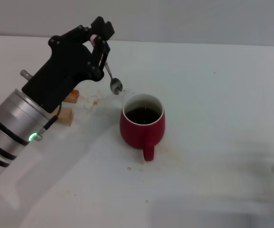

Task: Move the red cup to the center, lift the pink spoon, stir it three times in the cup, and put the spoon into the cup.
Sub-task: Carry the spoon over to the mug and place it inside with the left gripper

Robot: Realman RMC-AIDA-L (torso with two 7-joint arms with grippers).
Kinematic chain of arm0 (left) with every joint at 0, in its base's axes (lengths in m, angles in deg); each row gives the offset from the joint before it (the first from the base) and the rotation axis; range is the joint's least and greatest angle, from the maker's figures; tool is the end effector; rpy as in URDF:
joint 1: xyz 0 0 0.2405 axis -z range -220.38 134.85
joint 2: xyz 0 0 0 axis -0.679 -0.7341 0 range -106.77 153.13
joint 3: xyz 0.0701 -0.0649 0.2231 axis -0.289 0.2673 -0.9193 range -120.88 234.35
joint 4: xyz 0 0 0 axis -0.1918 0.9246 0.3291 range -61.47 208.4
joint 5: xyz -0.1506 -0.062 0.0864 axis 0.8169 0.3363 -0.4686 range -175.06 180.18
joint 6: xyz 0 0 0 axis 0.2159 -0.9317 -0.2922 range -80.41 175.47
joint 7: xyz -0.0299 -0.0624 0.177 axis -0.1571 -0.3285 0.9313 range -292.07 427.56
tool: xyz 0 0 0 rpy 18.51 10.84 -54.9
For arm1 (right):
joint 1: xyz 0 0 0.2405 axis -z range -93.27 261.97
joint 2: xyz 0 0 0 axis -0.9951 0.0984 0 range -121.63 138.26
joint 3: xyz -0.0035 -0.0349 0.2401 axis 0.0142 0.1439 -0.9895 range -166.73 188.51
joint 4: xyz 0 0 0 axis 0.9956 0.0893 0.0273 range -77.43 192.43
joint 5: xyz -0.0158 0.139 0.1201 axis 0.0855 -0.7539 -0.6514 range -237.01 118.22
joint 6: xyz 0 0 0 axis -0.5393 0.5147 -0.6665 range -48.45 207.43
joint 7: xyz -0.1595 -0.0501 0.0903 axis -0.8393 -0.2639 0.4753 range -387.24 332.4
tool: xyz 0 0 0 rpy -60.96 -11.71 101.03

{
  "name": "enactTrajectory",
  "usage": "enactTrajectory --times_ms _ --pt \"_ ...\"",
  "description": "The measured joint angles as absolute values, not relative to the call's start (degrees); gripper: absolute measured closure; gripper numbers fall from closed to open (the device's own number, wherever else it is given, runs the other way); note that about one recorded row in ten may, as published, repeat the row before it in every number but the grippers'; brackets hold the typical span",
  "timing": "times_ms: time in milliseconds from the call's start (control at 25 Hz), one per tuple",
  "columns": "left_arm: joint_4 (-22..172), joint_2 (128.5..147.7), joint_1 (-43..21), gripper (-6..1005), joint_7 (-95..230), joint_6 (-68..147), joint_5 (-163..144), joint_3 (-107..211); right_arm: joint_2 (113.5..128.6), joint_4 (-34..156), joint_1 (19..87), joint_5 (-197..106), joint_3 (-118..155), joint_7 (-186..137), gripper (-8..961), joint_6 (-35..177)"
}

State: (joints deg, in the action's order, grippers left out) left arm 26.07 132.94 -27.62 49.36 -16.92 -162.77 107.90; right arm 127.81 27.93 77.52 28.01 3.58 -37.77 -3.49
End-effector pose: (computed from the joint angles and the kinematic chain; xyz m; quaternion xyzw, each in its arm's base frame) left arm -0.1515 0.3180 -0.0114 -0.7845 -0.0978 -0.4742 0.3873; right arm 0.3113 0.2378 -0.0312 -0.6263 0.3059 0.2853 0.6578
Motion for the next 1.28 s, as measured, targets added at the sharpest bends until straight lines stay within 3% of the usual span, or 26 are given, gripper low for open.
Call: enactTrajectory --times_ms 720,1280 --pt "26.1 135.19 -27.4 850 49.4 -16.4 -163.0 103.4 127.84 28.6 77.7 28.0 3.5 -37.5 952 -3.8" --pt "35.4 139.28 -21.8 841 51.5 -15.9 -163.0 103.9 127.84 28.7 78.1 28.0 3.9 -37.4 953 -4.0"
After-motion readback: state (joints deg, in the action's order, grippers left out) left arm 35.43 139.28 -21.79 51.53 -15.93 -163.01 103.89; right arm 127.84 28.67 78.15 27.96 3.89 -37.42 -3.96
